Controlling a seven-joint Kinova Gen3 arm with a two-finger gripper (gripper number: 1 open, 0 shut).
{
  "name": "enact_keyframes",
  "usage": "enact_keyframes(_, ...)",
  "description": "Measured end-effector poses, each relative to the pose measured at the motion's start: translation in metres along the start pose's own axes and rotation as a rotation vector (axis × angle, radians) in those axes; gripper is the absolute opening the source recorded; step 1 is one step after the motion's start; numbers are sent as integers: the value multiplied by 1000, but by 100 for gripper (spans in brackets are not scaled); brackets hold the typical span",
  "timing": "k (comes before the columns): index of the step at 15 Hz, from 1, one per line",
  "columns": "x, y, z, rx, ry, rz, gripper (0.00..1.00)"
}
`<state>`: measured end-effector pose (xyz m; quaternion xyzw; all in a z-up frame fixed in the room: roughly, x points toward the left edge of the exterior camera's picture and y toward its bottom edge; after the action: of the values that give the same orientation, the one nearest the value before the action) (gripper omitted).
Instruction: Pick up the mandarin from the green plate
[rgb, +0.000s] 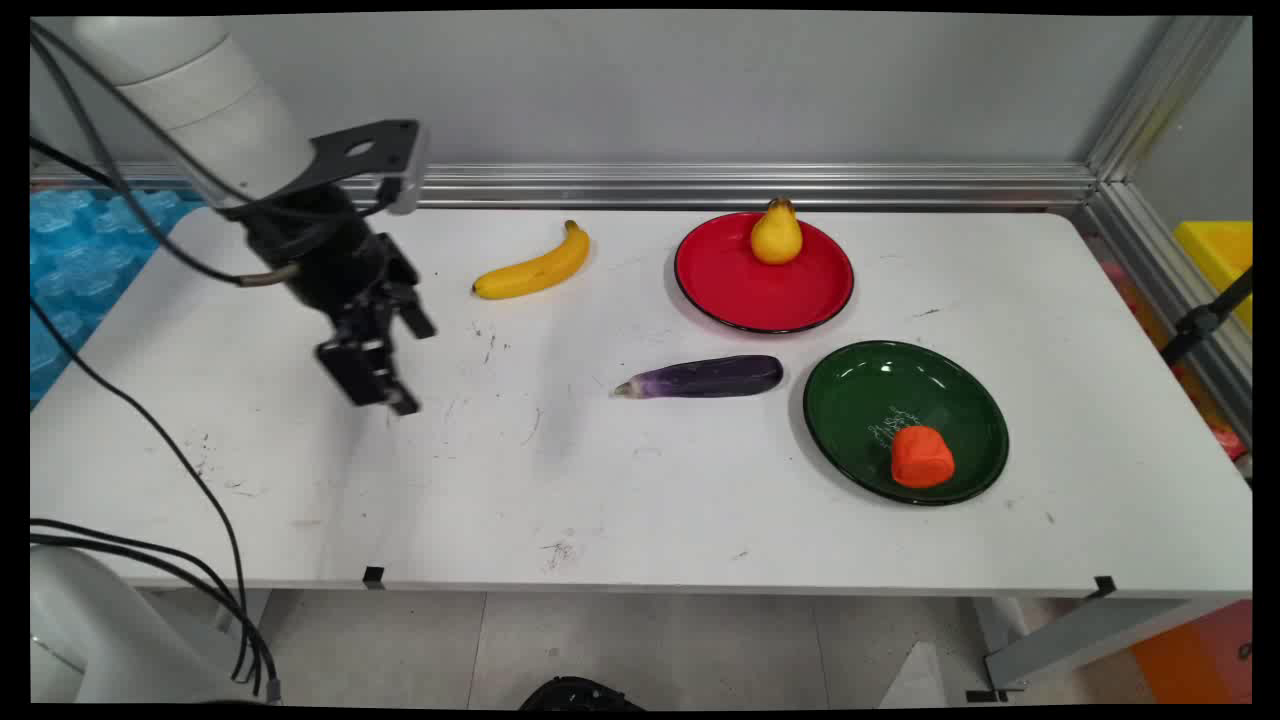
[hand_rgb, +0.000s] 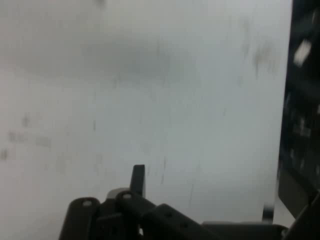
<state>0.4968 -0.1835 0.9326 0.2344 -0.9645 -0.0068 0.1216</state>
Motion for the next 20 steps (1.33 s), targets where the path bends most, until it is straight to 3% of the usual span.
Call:
enact_keyframes(3, 37, 2, 4, -5, 107, -29, 100)
enact_keyframes(6, 77, 2, 11, -8, 178, -55, 100)
enact_keyframes(11, 179, 8, 42, -3, 289, -76, 100)
enact_keyframes(15, 241, 9, 73, 13, 328, -76, 100)
enact_keyframes(20, 301, 10, 125, 17, 335, -64, 100)
